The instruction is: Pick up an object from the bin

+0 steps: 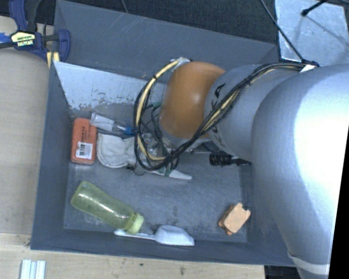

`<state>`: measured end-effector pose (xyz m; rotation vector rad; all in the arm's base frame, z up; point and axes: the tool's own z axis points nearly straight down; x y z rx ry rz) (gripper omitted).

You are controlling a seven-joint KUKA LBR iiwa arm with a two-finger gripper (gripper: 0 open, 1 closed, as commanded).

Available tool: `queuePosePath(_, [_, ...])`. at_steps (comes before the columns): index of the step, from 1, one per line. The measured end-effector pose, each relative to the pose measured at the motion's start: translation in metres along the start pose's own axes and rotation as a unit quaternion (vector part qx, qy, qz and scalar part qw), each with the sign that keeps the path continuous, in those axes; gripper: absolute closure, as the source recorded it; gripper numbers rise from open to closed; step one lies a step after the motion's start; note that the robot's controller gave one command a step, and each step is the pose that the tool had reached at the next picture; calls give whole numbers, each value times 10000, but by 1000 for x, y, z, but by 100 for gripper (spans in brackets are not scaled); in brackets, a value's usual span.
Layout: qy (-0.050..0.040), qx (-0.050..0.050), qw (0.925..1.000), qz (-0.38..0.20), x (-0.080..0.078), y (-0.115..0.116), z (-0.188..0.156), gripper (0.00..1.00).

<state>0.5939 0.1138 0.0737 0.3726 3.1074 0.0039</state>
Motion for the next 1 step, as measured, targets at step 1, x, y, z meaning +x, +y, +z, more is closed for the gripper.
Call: queuePosePath(1, [0,1,10000,-2,0,0,0,100])
